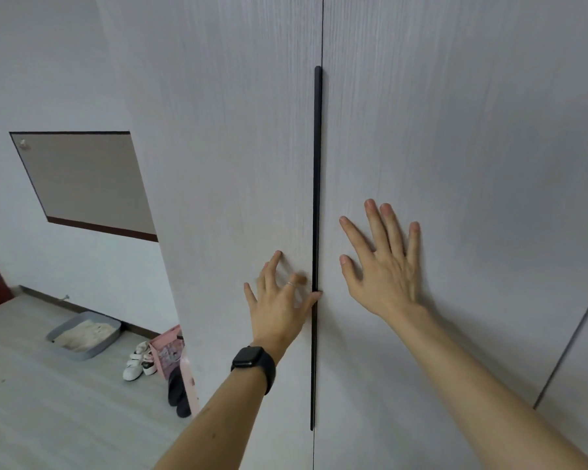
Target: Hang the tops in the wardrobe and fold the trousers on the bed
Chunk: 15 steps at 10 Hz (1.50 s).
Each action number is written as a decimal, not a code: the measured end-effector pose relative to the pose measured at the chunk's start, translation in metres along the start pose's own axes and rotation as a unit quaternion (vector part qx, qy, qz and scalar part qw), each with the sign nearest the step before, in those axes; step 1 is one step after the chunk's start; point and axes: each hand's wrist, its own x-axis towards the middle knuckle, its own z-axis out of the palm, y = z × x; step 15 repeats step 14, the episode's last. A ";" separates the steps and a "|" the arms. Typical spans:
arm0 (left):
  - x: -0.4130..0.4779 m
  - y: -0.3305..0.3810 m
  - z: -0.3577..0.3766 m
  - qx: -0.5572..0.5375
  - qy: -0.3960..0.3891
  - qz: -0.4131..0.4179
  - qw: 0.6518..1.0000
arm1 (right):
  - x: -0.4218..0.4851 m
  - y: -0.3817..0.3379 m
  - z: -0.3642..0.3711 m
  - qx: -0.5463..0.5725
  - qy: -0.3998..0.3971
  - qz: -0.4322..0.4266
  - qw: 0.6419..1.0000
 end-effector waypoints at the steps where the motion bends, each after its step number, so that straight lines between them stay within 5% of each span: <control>1: 0.006 -0.031 -0.014 0.013 0.051 0.048 0.997 | 0.005 -0.019 0.000 0.025 0.028 0.026 0.999; 7: 0.164 -0.039 -0.027 0.028 0.323 0.279 0.904 | 0.057 -0.052 0.028 -0.083 0.057 0.007 0.995; 9: 0.168 -0.042 -0.022 0.024 0.316 0.292 0.903 | 0.062 -0.028 0.021 -0.136 0.076 0.123 0.980; 12: 0.165 -0.040 -0.027 0.017 0.302 0.283 0.910 | 0.065 -0.031 0.012 -0.149 0.011 0.134 0.980; 14: 0.156 -0.036 -0.038 0.012 0.282 0.270 0.920 | 0.069 -0.038 -0.057 0.042 -0.073 0.140 0.987; 15: 0.156 -0.036 -0.038 0.012 0.282 0.270 0.920 | 0.069 -0.038 -0.057 0.042 -0.073 0.140 0.987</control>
